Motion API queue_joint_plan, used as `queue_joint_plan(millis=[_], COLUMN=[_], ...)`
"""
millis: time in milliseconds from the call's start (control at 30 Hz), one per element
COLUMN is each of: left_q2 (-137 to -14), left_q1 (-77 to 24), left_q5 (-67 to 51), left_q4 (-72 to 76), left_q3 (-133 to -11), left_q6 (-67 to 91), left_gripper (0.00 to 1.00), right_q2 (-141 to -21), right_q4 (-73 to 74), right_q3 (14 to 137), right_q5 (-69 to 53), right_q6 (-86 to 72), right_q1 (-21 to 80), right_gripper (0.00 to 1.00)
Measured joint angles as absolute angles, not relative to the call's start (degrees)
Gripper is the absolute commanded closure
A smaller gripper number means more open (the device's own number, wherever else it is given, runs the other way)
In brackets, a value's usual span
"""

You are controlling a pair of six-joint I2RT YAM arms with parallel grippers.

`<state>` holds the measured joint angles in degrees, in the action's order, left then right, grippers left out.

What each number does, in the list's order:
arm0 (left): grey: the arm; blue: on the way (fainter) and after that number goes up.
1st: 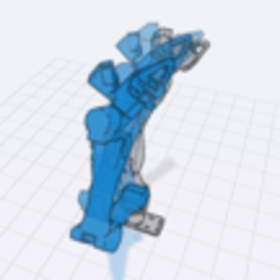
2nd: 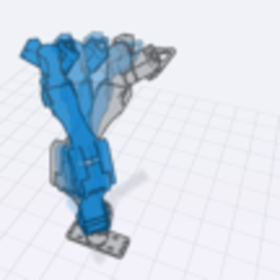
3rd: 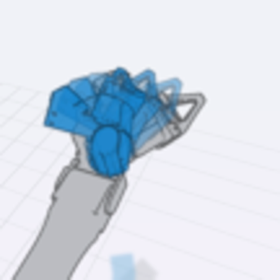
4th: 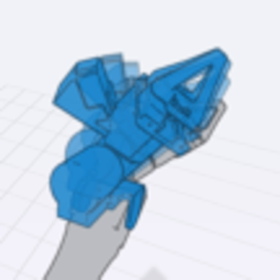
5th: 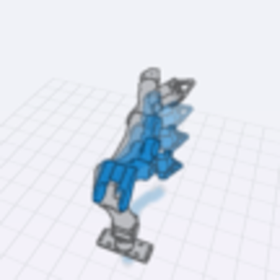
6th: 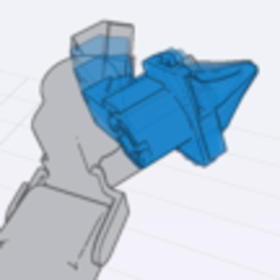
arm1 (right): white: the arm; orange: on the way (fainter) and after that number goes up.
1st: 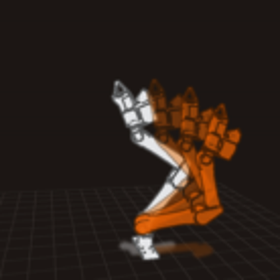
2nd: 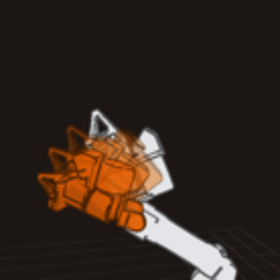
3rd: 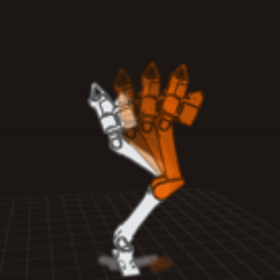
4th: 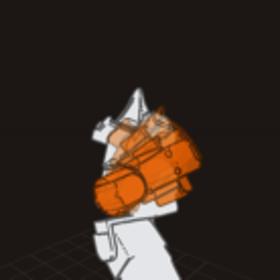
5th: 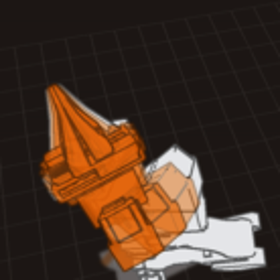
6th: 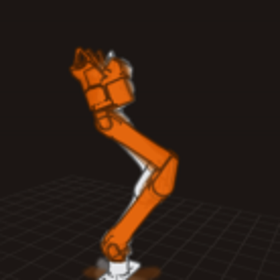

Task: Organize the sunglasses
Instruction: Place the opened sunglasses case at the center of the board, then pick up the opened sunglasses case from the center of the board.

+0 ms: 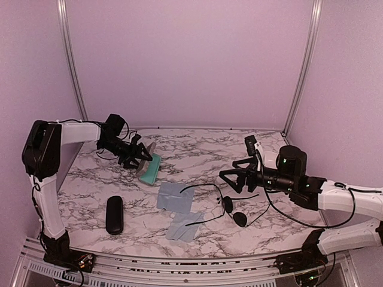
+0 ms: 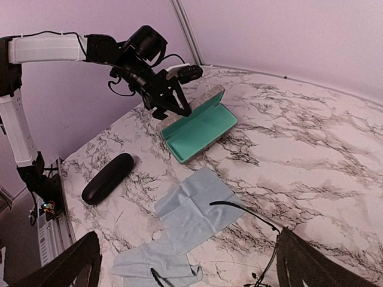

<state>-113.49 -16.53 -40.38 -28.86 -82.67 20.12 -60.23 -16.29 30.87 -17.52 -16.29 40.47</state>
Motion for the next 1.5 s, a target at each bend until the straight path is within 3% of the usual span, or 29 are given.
queue_joint_plan(millis=[267,300,367,433,700,1000,1267,1400,1500], left_q2=[-116.57,-116.57,-116.60,-116.68,-116.77,-111.37,-107.66,-107.87,-108.40], left_q1=[-17.23,-17.23,-17.23,-17.23,-17.21,-18.85,-26.63,-28.49,-29.34], left_q5=[-43.16,-43.24,-43.42,-43.24,-39.57,-20.05,-6.15,-0.78,2.31], left_q4=[-29.08,-29.08,-29.17,-29.63,-32.08,-36.34,-37.36,-39.35,-40.38], left_q3=[-82.43,-82.43,-82.26,-82.04,-82.02,-84.14,-86.72,-86.74,-87.15], left_q6=[19.73,19.66,19.38,19.46,18.00,14.94,13.58,13.82,14.06], left_gripper=[0.24,0.21,0.05,0.01,0.01,0.01,0.04,0.12,0.26], right_q2=[-59.46,-59.24,-58.94,-58.74,-58.52,-58.19,-58.30,-58.78,-58.92], right_q4=[-17.32,-17.39,-17.54,-17.78,-17.96,-15.62,-14.37,-14.37,-14.37], right_q3=[29.87,29.61,29.28,28.91,28.56,29.28,30.24,30.24,30.24], right_q5=[-17.67,-17.67,-17.65,-17.65,-17.67,-17.43,-17.34,-17.39,-17.39], right_q6=[-16.32,-16.32,-16.29,-16.29,-16.29,-15.70,-14.96,-15.03,-15.16], right_q1=[40.47,40.47,40.47,40.47,40.47,40.47,40.47,40.47,40.47], right_gripper=[0.01,0.01,0.01,0.01,0.01,0.01,0.01,0.01,0.01])
